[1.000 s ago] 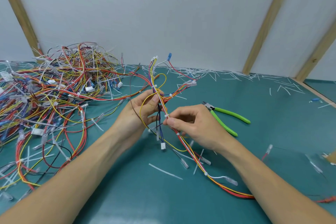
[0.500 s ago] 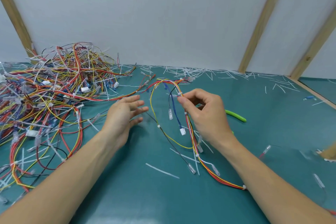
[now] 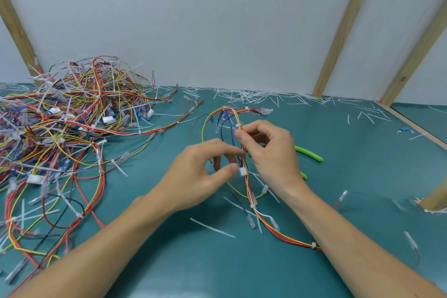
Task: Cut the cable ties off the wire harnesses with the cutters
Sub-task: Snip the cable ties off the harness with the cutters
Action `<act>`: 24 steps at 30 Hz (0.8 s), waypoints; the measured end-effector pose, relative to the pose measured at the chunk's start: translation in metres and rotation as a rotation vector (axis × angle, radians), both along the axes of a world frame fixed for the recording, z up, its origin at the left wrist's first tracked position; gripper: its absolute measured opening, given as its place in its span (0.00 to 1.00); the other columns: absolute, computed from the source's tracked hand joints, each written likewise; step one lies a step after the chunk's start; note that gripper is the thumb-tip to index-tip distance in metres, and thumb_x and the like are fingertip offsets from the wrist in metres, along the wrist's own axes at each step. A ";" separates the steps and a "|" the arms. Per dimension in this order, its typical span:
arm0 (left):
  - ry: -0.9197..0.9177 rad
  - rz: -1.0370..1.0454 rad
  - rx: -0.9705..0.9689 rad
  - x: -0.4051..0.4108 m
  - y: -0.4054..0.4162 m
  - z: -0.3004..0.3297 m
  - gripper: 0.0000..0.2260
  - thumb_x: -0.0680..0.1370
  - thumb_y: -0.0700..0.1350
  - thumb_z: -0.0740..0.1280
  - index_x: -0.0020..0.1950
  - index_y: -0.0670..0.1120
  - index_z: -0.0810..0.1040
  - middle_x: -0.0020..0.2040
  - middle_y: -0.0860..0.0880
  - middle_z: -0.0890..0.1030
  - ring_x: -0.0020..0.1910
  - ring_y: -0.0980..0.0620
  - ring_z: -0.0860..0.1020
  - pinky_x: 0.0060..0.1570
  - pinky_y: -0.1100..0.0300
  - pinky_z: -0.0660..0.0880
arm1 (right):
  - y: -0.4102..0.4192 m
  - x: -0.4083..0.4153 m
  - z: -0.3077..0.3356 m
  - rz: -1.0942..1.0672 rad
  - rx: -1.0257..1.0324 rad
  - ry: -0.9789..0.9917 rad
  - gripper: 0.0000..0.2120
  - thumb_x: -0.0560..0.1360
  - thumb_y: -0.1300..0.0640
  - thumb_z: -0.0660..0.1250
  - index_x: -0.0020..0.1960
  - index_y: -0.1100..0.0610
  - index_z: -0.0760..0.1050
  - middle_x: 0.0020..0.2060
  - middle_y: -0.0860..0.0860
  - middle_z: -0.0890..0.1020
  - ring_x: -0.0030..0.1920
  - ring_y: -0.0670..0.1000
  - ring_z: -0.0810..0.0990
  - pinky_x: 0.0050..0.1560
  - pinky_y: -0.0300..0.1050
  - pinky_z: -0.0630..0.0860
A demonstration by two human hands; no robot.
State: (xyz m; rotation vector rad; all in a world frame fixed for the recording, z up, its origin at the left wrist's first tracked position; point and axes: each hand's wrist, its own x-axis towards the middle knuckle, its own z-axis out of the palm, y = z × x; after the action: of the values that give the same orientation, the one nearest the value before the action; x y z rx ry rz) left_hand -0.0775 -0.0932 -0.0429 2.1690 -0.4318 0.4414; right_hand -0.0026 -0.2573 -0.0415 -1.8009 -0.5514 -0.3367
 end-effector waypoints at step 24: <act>0.051 0.118 -0.705 0.014 0.027 0.010 0.05 0.84 0.39 0.60 0.50 0.43 0.74 0.34 0.50 0.76 0.34 0.54 0.79 0.30 0.63 0.74 | 0.001 -0.008 0.016 0.410 -0.063 0.600 0.15 0.87 0.53 0.57 0.55 0.57 0.81 0.42 0.50 0.87 0.37 0.49 0.85 0.40 0.43 0.82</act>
State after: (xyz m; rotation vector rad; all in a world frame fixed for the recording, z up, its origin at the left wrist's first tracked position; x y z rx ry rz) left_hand -0.0635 -0.0663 -0.0328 1.5176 -0.0894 0.5100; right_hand -0.0107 -0.2560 -0.0253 -1.6862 -0.4835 0.4941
